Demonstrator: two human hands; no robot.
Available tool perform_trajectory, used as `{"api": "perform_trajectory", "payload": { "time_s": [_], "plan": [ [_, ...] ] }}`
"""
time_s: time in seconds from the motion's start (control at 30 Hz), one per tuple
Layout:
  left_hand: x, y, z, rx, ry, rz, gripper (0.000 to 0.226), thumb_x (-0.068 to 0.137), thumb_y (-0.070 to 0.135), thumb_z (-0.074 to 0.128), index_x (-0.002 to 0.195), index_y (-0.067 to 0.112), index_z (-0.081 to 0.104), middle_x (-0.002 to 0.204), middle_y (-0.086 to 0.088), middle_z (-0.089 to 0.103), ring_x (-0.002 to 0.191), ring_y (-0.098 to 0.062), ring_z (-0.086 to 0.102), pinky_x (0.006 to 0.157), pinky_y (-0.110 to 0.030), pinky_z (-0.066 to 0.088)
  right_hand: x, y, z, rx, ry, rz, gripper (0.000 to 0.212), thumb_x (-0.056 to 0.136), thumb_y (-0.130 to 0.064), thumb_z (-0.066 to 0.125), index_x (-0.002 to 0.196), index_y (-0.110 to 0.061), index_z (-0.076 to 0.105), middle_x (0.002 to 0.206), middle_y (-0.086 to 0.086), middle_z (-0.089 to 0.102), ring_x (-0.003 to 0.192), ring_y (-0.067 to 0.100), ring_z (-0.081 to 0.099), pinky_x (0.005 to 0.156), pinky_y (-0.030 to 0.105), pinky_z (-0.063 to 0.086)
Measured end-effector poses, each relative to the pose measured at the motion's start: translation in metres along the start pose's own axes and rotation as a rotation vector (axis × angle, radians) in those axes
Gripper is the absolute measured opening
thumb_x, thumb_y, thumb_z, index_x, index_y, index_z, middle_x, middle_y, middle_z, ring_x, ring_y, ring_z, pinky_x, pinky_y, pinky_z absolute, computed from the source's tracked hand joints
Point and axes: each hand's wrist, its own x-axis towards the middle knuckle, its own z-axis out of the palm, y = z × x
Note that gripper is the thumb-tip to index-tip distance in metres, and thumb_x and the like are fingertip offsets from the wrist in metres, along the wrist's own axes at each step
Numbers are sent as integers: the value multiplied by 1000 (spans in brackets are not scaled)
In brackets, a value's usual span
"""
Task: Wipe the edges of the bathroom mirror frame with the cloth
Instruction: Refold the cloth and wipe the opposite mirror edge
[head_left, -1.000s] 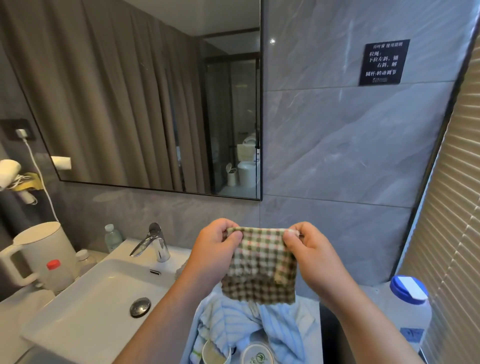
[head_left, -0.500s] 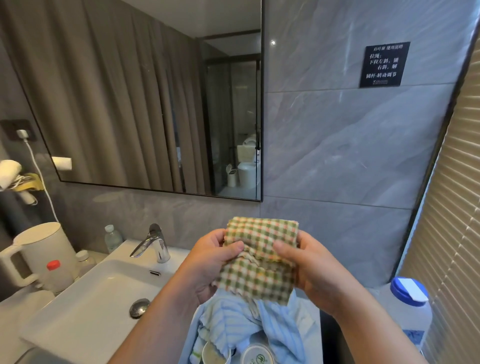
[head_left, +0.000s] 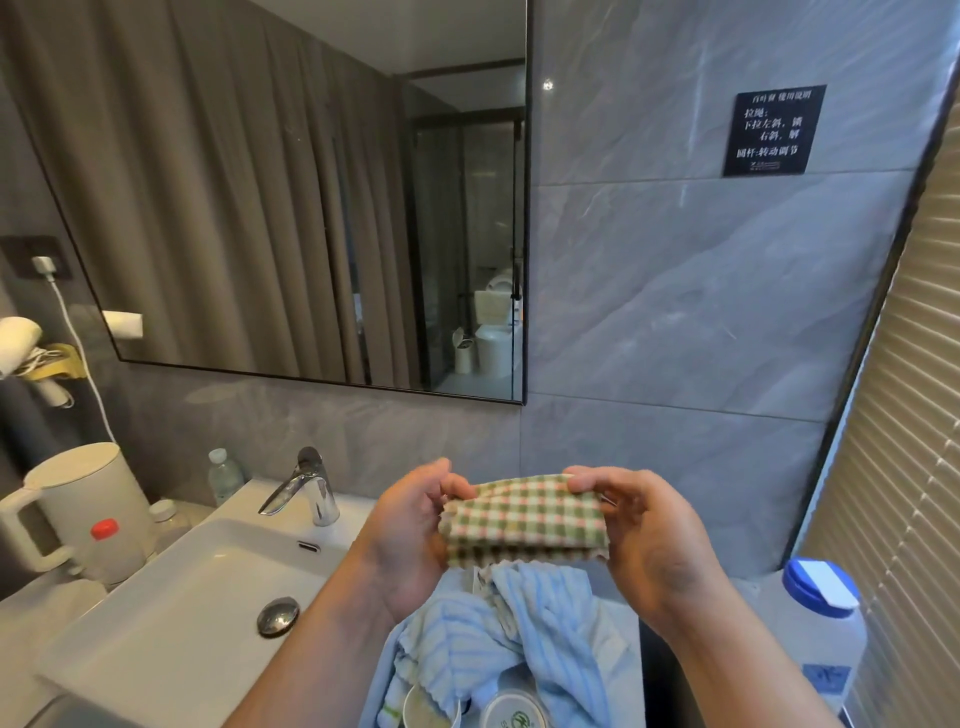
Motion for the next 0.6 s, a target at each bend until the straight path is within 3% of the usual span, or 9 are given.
{"api": "perform_trajectory", "payload": {
  "time_s": [0.03,0.13,0.2,0.3,0.4,0.5,0.6],
  "plan": [
    [2,-3,-2,89,23,49,13,71,16,68,76,8,60,74,-11,61,61,-21,60,50,-27,47,1,2,-1,-37,-4,-21,14,71,-18,65,78,-7,69,88,7,69,76,21,67,56,28,52],
    [6,-8,-3,241,68,166,43,64,-11,74,100,9,61,83,-10,65,72,-23,62,57,-31,52,6,16,-8,-276,59,-41,47,68,-19,77,113,-18,63,109,3,67,92,20,70,70,31,55],
    [5,-7,-2,324,110,209,52,70,-16,72,112,13,61,93,-11,69,82,-27,65,67,-36,54,7,21,-8,-438,105,-61,44,75,-7,80,112,-24,64,109,4,68,94,18,70,74,29,55],
    [0,-3,1,512,65,153,54,61,8,81,112,18,65,101,-12,73,87,-25,70,68,-32,54,7,23,-8,-619,124,-170,39,80,7,70,99,-27,67,90,-3,71,82,15,67,70,29,55],
    [-6,-2,7,687,-44,82,29,72,5,81,99,8,70,85,-11,75,73,-18,69,62,-24,53,7,24,-1,-605,90,-251,50,79,11,68,104,-32,65,92,-7,70,86,13,66,73,29,55],
    [-7,-4,9,648,-4,157,9,83,-4,69,91,0,67,73,-10,70,63,-17,63,52,-20,48,9,23,3,-474,161,-281,50,82,-2,75,122,-27,59,107,-5,68,97,11,67,79,28,56],
    [-6,-7,9,454,31,196,12,88,-2,64,100,-2,62,87,-17,72,75,-25,67,60,-29,52,9,23,0,-346,95,-91,61,75,-36,80,127,-14,59,107,0,73,99,13,69,81,32,56]
  ]
}}
